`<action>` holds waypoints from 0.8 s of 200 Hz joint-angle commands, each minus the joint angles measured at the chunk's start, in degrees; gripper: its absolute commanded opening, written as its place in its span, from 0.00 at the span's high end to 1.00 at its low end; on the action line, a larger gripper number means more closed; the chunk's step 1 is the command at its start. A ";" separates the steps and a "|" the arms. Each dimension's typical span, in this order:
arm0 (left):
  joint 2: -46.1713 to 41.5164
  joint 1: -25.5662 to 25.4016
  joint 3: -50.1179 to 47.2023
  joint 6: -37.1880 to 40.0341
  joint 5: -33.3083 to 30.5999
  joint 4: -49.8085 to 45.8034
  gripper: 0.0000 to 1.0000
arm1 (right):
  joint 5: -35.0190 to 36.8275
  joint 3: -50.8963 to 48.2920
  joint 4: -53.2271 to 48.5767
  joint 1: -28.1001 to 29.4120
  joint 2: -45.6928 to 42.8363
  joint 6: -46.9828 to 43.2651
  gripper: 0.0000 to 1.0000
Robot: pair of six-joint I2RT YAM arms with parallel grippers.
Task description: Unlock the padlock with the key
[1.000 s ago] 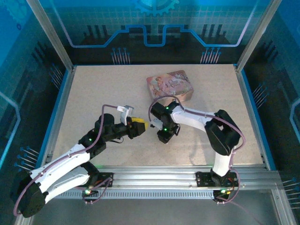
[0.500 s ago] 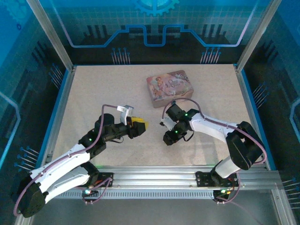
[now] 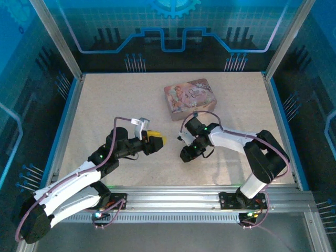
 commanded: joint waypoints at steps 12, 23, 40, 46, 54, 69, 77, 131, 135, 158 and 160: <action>0.35 -0.38 0.56 0.68 -0.45 1.25 0.47 | -2.06 -0.32 0.48 -0.52 1.47 0.91 0.61; 0.38 -0.37 0.61 0.69 -0.45 1.25 0.46 | -2.12 -0.42 0.44 -0.57 1.73 1.16 0.62; 0.36 -0.37 0.63 0.68 -0.44 1.12 0.46 | -2.33 -0.50 0.14 -0.56 1.98 1.45 0.62; 0.32 -0.36 0.65 0.68 -0.38 1.09 0.47 | -2.44 -0.58 0.03 -0.54 2.09 1.61 0.62; 0.28 -0.38 0.54 0.68 -0.37 1.06 0.46 | -2.31 -0.67 -0.12 -0.53 2.09 1.83 0.62; 0.29 -0.30 0.54 0.68 -0.37 0.98 0.46 | -2.18 -0.85 -0.22 -0.53 2.10 2.10 0.62; 0.28 -0.33 0.54 0.68 -0.32 1.00 0.46 | -2.11 -0.81 -0.22 -0.54 2.16 2.23 0.62; -0.12 -0.37 0.30 0.68 -0.45 0.72 0.46 | -0.71 -0.60 -0.57 -0.52 2.35 2.66 0.62; -0.11 -0.37 0.28 0.66 -0.45 0.70 0.46 | -0.44 -0.59 -0.57 -0.47 2.14 2.67 0.62; -0.23 -0.38 0.21 0.63 -0.62 0.78 0.46 | 0.87 -0.68 -1.05 -0.56 0.63 2.77 0.62; -0.23 -0.38 0.19 0.67 -0.63 0.77 0.46 | 0.89 -0.68 -1.02 -0.55 0.49 2.76 0.62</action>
